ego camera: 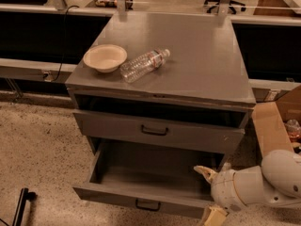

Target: Close middle drawer

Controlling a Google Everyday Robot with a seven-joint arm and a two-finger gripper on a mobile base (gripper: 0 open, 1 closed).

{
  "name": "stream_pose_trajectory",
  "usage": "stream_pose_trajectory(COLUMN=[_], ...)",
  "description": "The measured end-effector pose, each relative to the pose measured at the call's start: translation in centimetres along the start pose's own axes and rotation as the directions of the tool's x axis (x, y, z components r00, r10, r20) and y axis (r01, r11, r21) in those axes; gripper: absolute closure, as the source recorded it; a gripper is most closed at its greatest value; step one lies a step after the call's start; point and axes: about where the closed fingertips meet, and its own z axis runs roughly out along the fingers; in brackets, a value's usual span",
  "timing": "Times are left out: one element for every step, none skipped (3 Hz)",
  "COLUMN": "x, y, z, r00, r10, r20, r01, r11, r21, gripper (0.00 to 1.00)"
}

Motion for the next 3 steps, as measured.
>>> stream_pose_trajectory(x=[1.8,6.3,10.3], y=[0.6,0.8,1.0], z=[3.7,9.1,12.8], r00=[0.999,0.995,0.988], r10=[-0.025,-0.025,-0.005], r20=[0.043,0.095,0.153], r01=[0.025,0.023,0.001], r11=[0.9997,0.9995,0.9997], r21=[0.009,0.02,0.024], gripper=[0.0,0.0,0.19])
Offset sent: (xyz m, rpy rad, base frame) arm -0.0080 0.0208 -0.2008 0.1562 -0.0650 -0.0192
